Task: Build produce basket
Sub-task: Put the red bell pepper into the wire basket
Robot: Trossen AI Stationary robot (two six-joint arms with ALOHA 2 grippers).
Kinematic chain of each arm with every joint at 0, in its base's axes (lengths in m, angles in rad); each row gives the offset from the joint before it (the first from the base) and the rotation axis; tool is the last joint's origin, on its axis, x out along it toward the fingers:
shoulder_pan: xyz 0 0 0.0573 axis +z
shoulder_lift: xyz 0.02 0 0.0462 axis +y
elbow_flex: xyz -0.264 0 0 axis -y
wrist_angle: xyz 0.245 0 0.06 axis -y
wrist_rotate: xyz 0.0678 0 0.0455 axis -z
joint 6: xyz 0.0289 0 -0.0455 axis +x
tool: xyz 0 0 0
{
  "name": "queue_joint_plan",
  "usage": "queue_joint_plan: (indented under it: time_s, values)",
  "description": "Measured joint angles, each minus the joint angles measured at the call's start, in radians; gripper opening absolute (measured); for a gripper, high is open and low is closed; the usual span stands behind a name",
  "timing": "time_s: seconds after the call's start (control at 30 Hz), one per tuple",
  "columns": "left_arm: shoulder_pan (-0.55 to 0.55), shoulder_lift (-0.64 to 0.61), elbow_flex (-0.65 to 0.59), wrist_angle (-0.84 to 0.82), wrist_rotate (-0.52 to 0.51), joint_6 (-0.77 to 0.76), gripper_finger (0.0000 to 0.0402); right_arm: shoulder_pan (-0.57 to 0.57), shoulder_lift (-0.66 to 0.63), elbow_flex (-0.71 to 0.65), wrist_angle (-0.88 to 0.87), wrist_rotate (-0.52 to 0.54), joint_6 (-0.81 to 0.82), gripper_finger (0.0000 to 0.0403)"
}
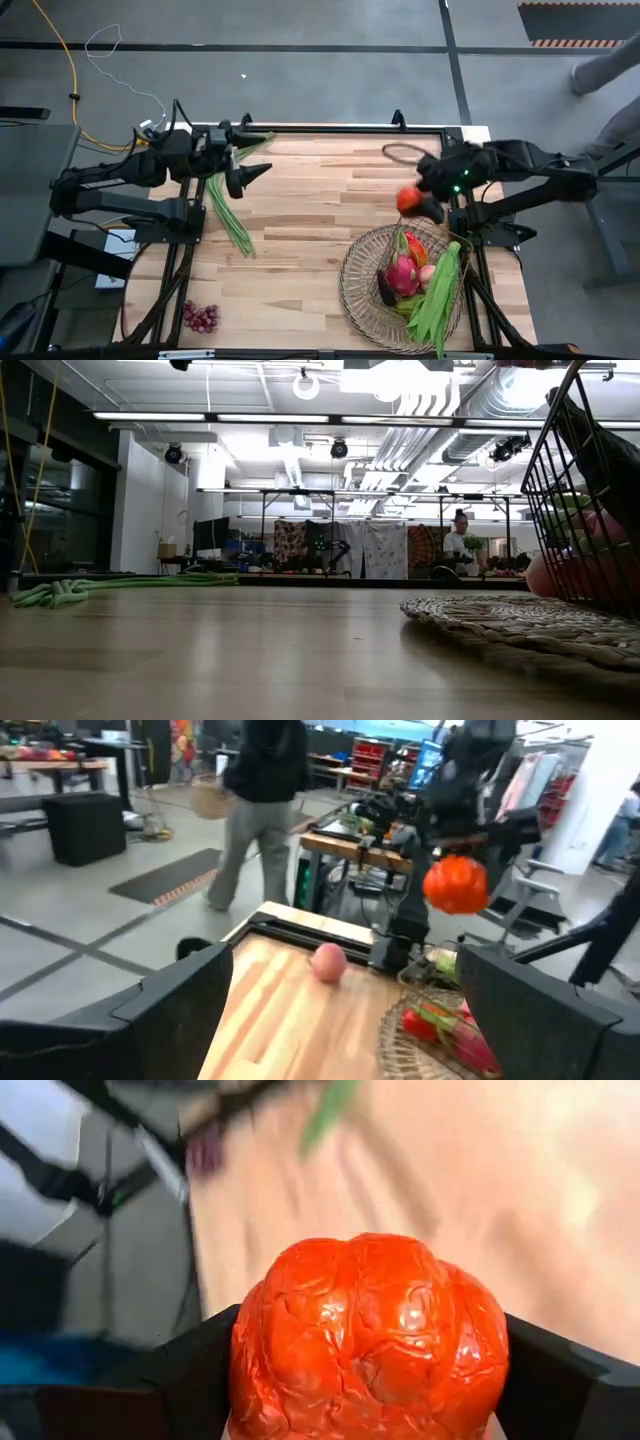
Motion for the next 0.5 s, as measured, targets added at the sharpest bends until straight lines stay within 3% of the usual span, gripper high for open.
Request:
queue_joint_plan:
  time_s: [0.2, 0.5]
  values:
    - [-0.031, 0.018, 0.000, 0.000, -0.046, -0.017, 0.0369, 0.162, 0.001, -0.081, -0.167, -0.098, 0.346, 0.0331]
    - [-0.020, 0.019, 0.000, 0.000, -0.070, -0.017, 0.0369, 0.419, 0.003, -0.344, -0.117, -0.083, 0.756, 0.0331]
